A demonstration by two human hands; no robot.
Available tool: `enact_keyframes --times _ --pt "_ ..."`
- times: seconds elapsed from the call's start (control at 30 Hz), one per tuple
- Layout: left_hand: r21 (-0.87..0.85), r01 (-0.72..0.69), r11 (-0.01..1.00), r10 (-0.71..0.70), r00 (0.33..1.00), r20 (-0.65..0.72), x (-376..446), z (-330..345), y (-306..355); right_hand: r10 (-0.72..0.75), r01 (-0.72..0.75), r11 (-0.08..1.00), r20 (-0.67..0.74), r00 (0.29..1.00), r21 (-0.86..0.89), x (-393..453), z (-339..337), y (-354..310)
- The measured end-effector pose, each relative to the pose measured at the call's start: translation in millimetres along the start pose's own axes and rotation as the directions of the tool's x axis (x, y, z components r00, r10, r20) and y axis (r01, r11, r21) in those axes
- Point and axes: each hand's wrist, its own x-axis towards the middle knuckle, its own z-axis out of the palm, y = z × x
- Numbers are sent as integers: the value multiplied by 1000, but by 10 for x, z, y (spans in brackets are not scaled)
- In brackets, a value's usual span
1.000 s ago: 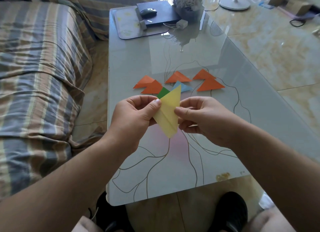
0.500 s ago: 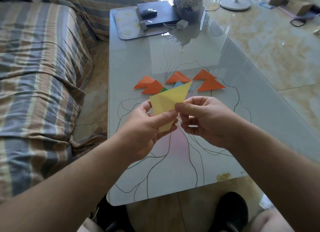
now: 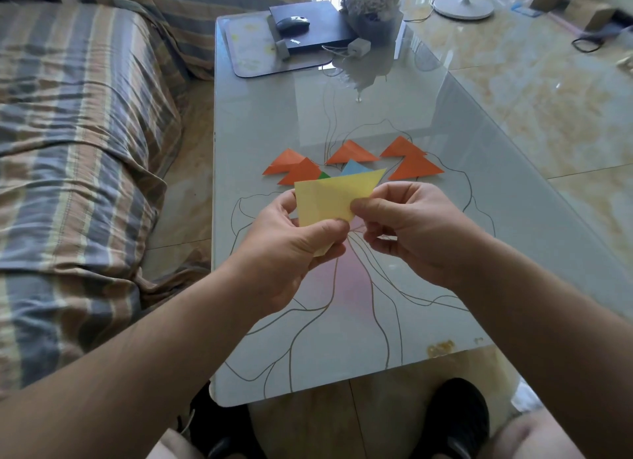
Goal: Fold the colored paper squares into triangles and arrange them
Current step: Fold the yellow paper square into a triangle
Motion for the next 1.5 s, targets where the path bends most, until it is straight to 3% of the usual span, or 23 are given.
enact_keyframes --times 0.53,0.77,0.93,1.2,1.33,1.5 --pt "157 -58 986 58 998 4 -10 -53 22 18 -6 991 -93 995 135 27 -71 -55" --pt "202 -71 977 71 997 7 25 -103 36 63 -19 979 -210 976 203 62 -155 -101" --pt "189 -53 981 60 998 -30 46 -177 64 19 15 994 -307 952 109 100 -242 -139" --pt "396 -68 916 32 995 97 4 -154 53 40 -48 976 -39 998 -213 22 -131 -85" --pt "258 -60 964 73 997 -39 56 -198 90 53 -62 969 -45 998 -238 28 -172 -84" --pt "104 -99 990 110 988 -107 99 -235 88 170 -119 934 128 977 -338 -24 -102 -54"
